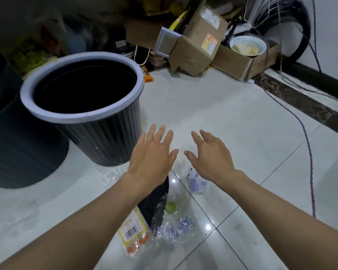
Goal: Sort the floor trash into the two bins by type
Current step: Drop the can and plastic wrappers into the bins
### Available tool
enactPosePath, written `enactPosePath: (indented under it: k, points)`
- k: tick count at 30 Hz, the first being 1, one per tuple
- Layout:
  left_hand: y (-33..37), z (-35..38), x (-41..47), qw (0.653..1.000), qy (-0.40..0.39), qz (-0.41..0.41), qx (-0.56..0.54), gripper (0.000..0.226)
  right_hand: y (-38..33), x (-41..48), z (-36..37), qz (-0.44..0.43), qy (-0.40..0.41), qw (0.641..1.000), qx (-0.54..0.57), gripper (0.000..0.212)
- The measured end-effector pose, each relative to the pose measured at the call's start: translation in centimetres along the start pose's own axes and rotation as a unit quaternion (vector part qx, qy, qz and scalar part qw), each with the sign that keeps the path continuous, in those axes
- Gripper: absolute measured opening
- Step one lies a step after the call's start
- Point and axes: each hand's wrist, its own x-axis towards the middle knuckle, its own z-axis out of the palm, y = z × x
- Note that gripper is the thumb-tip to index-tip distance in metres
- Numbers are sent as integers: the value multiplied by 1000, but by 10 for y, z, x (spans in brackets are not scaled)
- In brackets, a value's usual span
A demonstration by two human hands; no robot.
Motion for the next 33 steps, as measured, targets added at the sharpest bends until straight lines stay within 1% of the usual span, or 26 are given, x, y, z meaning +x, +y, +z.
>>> enactPosePath:
  k: [3, 7, 10, 12, 15, 17, 19, 21, 23, 25, 29, 33]
  points:
    - [-1, 12, -4, 1000, -8, 5, -3, 59, 10, 1, 22, 20, -46, 999, 12, 66]
    - [-2, 32, -11, 999, -29, 11, -14, 59, 28, -6, 57, 70, -145, 984, 77, 66]
    - [-2, 46, -17, 998, -51, 10, -22, 59, 37, -13, 80, 92, -177, 975, 94, 60]
    - [-2, 53, -19, 998, -62, 13, -26, 59, 40, -16, 88, 102, -164, 976, 102, 55]
    - [-2, 59, -22, 997, -68, 16, -31, 58, 43, -17, 97, 121, -134, 972, 149, 47]
    - [-2, 62, -22, 997, -68, 17, -40, 58, 45, -18, 102, 137, -115, 966, 184, 48]
    - [-3, 64, -22, 996, -67, 20, -47, 58, 46, -18, 104, 158, -74, 959, 222, 47]
    - [-6, 68, -23, 996, -63, 17, -58, 58, 44, -18, 101, 170, -16, 950, 262, 40]
    - [-11, 73, -25, 995, -66, 5, -75, 58, 37, -15, 94, 163, 35, 941, 293, 33]
    - [-17, 79, -27, 993, -79, -16, -92, 59, 27, -12, 85, 149, 63, 935, 316, 29]
    - [-27, 95, -32, 977, -143, -61, -144, 66, 5, -5, 72, 111, 82, 932, 336, 24]
    - [-35, 110, -34, 948, -195, -105, -228, 74, -11, 3, 68, 92, 90, 929, 347, 22]
